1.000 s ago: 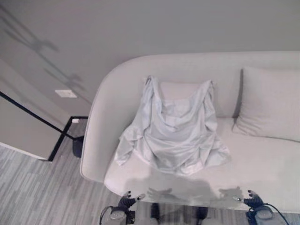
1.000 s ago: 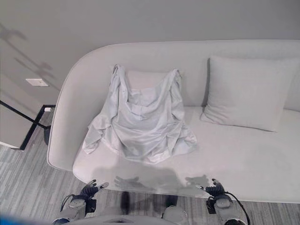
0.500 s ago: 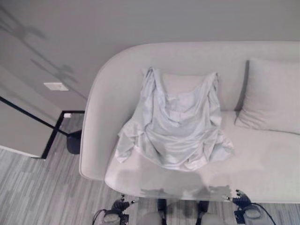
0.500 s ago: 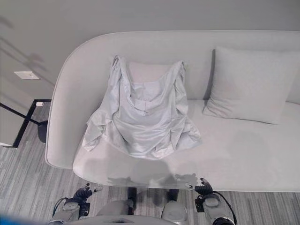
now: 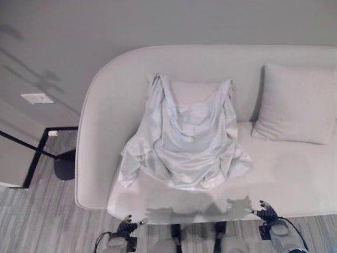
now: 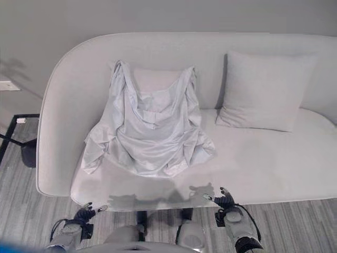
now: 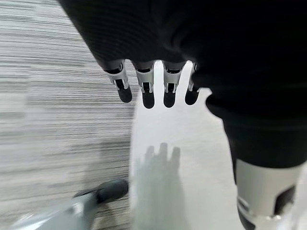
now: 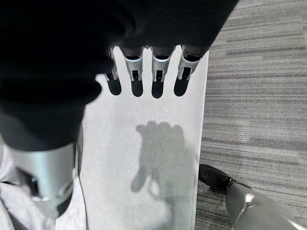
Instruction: Hang the clothes on the sofa on the clothes rack.
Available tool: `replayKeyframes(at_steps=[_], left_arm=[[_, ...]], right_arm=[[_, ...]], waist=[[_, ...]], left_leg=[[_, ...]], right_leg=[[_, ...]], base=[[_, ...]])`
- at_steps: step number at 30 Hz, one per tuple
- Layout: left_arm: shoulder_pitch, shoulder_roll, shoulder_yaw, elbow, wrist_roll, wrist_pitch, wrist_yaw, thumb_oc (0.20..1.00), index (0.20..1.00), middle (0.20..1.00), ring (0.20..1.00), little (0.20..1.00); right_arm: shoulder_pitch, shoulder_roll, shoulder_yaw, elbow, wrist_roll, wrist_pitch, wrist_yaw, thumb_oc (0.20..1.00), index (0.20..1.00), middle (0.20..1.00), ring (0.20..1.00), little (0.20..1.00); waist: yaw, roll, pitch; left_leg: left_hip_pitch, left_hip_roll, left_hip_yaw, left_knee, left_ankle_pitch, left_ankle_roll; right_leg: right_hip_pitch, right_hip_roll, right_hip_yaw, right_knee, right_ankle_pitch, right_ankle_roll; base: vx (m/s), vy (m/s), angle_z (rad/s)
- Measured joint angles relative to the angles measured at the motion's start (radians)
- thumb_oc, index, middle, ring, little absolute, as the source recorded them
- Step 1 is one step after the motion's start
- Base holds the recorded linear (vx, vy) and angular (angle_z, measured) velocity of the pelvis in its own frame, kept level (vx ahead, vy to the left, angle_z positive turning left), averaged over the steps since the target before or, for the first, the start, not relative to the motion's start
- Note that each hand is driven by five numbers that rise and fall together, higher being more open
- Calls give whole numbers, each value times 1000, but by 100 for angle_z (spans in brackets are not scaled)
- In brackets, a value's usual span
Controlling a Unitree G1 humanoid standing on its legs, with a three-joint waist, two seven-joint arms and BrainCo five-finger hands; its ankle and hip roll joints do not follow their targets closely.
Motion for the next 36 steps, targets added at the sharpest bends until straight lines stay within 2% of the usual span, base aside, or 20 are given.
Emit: replayKeyframes(at_steps=[1, 3, 5, 7, 14, 17, 19, 23, 24, 28, 32, 36], left_arm=[[-5, 11, 0, -14, 1, 6, 3, 1000, 1000, 1000, 1000, 1000], [2, 12, 4, -73, 1, 2, 10, 1000, 1000, 1000, 1000, 1000], [25, 8, 3, -155, 5, -9, 12, 1000, 1000, 1000, 1000, 1000], [35, 8, 7, -208, 9, -15, 17, 1000, 1000, 1000, 1000, 1000], [4, 38, 44, -330, 11, -35, 29, 1000, 1000, 1000, 1000, 1000], [-54, 91, 44, -408, 11, -39, 55, 1000, 1000, 1000, 1000, 1000], [-104, 115, 41, -477, 11, -55, 74, 1000, 1000, 1000, 1000, 1000], [-192, 138, 31, -579, 11, -80, 113, 1000, 1000, 1000, 1000, 1000], [-277, 143, 25, -641, 12, -85, 144, 1000, 1000, 1000, 1000, 1000], [-369, 175, 25, -728, 18, -119, 190, 1000, 1000, 1000, 1000, 1000], [-424, 194, 16, -701, 19, -135, 226, 1000, 1000, 1000, 1000, 1000], [-606, 269, -83, -534, 61, -127, 255, 1000, 1000, 1000, 1000, 1000]], right_arm=[[8, 1, -5, -5, 0, 0, -1, 1000, 1000, 1000, 1000, 1000], [37, 0, -21, -26, 0, 3, -8, 1000, 1000, 1000, 1000, 1000], [55, -13, -37, -59, 0, 4, -15, 1000, 1000, 1000, 1000, 1000], [69, -39, -40, -127, -2, 0, -17, 1000, 1000, 1000, 1000, 1000], [-27, -130, -78, -223, -7, -14, -29, 1000, 1000, 1000, 1000, 1000], [-126, -151, -74, -256, -8, -16, -43, 1000, 1000, 1000, 1000, 1000], [-182, -166, -72, -276, -8, -31, -67, 1000, 1000, 1000, 1000, 1000], [-249, -171, -72, -302, -8, -48, -103, 1000, 1000, 1000, 1000, 1000], [-292, -184, -70, -324, -8, -52, -110, 1000, 1000, 1000, 1000, 1000], [-352, -207, -69, -354, -6, -57, -129, 1000, 1000, 1000, 1000, 1000], [-410, -217, -56, -377, 4, -83, -148, 1000, 1000, 1000, 1000, 1000], [-606, -249, 55, -317, 37, -90, -151, 1000, 1000, 1000, 1000, 1000]], waist=[[0, -4, 0], [-1, -7, -1], [-5, 18, -8], [-7, 31, -12], [-17, 29, -12], [-19, 30, -14], [-15, 35, -11], [-1, 47, -1], [2, 60, 13], [4, 78, 45], [1, 78, 50], [0, 76, 70]], left_leg=[[-2, -2, -1, -1, -1, -2], [4, -8, -19, -1, -1, -10], [7, 12, -21, -1, 3, -30], [8, 23, -22, -1, 3, -37], [18, 33, -25, -1, 2, -43], [-25, 33, -28, 0, 10, -45], [-66, 30, -31, 5, 26, -43], [-109, 30, -33, 5, 39, -44], [-128, 28, -43, 5, 47, -44], [-137, 30, -51, 5, 51, -45], [-153, 35, -51, 5, 48, -48], [-217, 36, -54, 5, 70, -53]], right_leg=[[6, -1, 6, -53, 3, 0], [20, -6, 8, -60, 43, 3], [24, 17, 2, -60, 35, -7], [26, 31, -4, -55, 43, -18], [40, 37, -11, -60, 37, -16], [0, 36, -13, -60, 35, -13], [-41, 36, -15, -58, 54, -34], [-83, 37, -16, -57, 67, -41], [-97, 40, -21, -56, 71, -44], [-102, 42, -30, -55, 73, -47], [-118, 46, -30, -56, 71, -44], [-181, 49, -34, -55, 88, -63]], base=[[114, -68, 18], [122, -81, 23], [116, -90, 5], [62, -70, -2], [37, -68, 3], [-68, -46, 2], [-82, -49, 5], [-55, -44, 3], [-30, -41, 15], [-12, -31, 6], [-42, -25, -2], [-53, -16, 2]])
